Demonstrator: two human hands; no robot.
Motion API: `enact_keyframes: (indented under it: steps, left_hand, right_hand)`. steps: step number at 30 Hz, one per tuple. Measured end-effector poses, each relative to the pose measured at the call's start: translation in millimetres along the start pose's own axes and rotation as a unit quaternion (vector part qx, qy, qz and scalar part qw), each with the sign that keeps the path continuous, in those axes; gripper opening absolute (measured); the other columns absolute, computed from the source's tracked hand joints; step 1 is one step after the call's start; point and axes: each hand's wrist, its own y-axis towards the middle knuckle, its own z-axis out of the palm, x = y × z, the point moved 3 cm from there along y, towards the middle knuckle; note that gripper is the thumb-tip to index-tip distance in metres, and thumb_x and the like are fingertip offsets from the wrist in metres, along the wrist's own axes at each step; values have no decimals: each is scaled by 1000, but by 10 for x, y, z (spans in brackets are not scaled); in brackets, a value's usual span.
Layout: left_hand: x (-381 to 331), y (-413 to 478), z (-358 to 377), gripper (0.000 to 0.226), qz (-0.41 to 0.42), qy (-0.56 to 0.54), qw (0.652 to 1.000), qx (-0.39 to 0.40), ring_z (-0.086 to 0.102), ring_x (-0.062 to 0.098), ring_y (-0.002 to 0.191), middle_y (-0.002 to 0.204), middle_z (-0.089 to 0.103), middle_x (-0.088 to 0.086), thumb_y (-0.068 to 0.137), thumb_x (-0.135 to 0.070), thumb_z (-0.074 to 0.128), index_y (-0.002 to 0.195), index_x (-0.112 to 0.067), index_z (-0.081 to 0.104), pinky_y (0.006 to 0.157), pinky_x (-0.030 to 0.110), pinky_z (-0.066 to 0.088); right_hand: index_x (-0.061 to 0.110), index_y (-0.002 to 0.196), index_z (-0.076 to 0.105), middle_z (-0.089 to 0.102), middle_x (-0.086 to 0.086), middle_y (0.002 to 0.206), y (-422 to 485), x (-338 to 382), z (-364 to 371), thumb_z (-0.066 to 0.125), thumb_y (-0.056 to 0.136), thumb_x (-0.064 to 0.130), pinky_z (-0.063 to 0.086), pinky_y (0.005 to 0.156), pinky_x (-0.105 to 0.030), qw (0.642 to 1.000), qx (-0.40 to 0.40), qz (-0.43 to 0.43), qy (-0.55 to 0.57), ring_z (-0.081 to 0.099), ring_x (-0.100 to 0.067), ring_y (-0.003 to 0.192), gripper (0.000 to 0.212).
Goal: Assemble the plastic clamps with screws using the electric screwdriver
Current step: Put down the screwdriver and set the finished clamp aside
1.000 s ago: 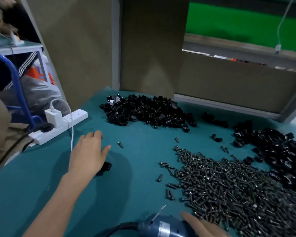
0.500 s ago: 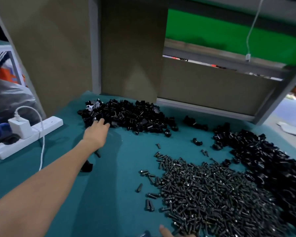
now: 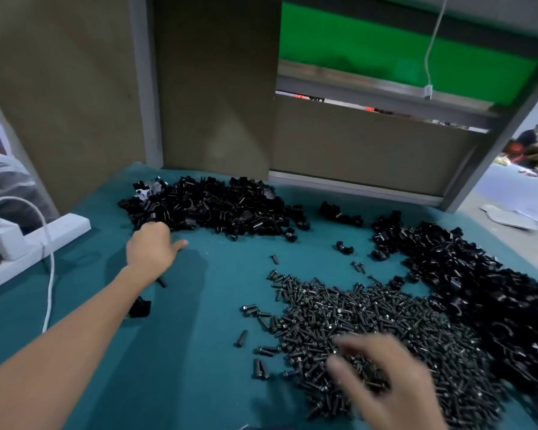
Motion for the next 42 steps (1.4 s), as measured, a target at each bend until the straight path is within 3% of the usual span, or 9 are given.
enact_keyframes:
  steps: [5, 10, 17, 20, 23, 27, 31, 36, 42]
  left_hand:
    - [159, 37, -56, 56, -76, 17, 996, -37, 53, 28, 63, 62, 51, 10, 84, -50, 73, 67, -2, 49, 55, 34, 41]
    - [208, 166, 7, 58, -86, -32, 996, 8, 52, 24, 54, 55, 51, 7, 80, -49, 77, 61, -6, 44, 49, 27, 37]
    - [103, 257, 70, 41, -39, -62, 996, 40, 59, 27, 64, 68, 60, 7, 83, -12, 73, 122, -8, 61, 53, 29, 44]
    - [161, 307, -35, 25, -35, -17, 999, 35, 57, 29, 69, 68, 58, 5, 76, -13, 74, 100, -9, 69, 58, 31, 45]
    - [235, 276, -110, 14, -91, -115, 988, 57, 65, 23, 56, 58, 68, 8, 75, -13, 74, 87, -16, 68, 54, 26, 49]
    - [66, 37, -164, 15, -130, -481, 855, 143, 70, 26, 59, 86, 73, 23, 87, 3, 65, 98, -6, 68, 52, 30, 57]
    - [-359, -371, -202, 25, -63, -628, 739, 235, 74, 27, 74, 101, 75, 14, 91, 7, 56, 109, -6, 68, 48, 25, 52]
    - [-714, -796, -134, 40, -61, -712, 646, 267, 71, 22, 72, 106, 75, 12, 73, -16, 71, 113, -8, 68, 48, 21, 50]
    - [-821, -1262, 3, 31, -51, -723, 643, 246, 73, 27, 92, 109, 74, 11, 72, -23, 72, 100, -9, 74, 68, 29, 61]
  right_hand:
    - [12, 89, 73, 66, 7, 67, 936, -930, -99, 61, 94, 23, 36, 44, -9, 989, -35, 140, -28, 53, 2, 49, 17]
    - [5, 115, 66, 70, -13, 102, 1607, -1943, -72, 52, 95, 8, 47, 61, -28, 951, 1, 281, -130, 60, -20, 68, 24]
    - [5, 139, 46, 66, -19, 93, 1976, -2467, 72, 50, 92, 0, 43, 47, -30, 913, 103, 335, -208, 57, -27, 63, 47]
    - [6, 146, 40, 53, -20, 134, 2156, -2607, 97, 49, 90, -2, 53, 79, -39, 896, 152, 290, -299, 54, -35, 113, 57]
    - [11, 149, 35, 45, -11, 146, 2301, -2770, 113, 52, 91, 0, 46, 100, -42, 857, 209, 232, -410, 39, -33, 132, 62]
    - [16, 142, 41, 51, -2, 136, 2346, -2866, 152, 52, 93, 8, 49, 93, -33, 806, 242, 188, -506, 39, -25, 128, 50]
    - [20, 117, 53, 61, 4, 114, 2335, -2772, 121, 52, 91, 14, 46, 87, -28, 762, 189, 139, -604, 47, -20, 114, 26]
    - [0, 139, 43, 55, -20, 132, 2253, -2228, 161, 47, 101, 15, 49, 87, -41, 931, 92, 186, -299, 53, -37, 117, 42]
    - [9, 133, 54, 60, -1, 111, 1516, -572, 478, 46, 102, 20, 39, 85, -27, 989, 135, 48, -40, 56, -20, 107, 34]
